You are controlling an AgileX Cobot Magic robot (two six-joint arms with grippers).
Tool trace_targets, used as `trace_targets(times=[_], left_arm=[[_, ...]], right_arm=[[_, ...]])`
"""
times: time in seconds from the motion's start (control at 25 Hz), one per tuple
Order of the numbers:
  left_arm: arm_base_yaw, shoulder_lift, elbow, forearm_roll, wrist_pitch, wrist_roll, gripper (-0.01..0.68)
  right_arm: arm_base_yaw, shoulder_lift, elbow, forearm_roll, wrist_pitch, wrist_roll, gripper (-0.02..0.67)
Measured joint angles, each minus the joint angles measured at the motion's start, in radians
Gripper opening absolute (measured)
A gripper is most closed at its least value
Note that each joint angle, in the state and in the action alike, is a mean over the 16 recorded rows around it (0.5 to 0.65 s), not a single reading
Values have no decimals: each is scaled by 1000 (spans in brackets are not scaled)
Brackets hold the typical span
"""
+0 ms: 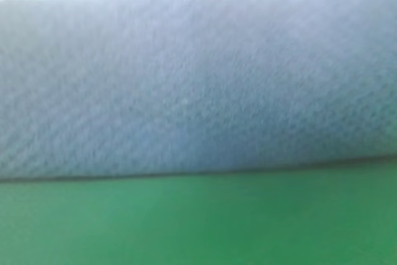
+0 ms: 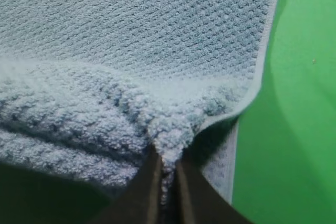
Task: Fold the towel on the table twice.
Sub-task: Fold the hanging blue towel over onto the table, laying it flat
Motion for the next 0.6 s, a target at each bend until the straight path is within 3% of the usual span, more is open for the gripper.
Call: trace_targets(times=[0.6], left_arm=[[0, 435, -364, 23, -105, 50, 0]], right_arm=[[-119, 334, -258, -48, -78, -132, 0]])
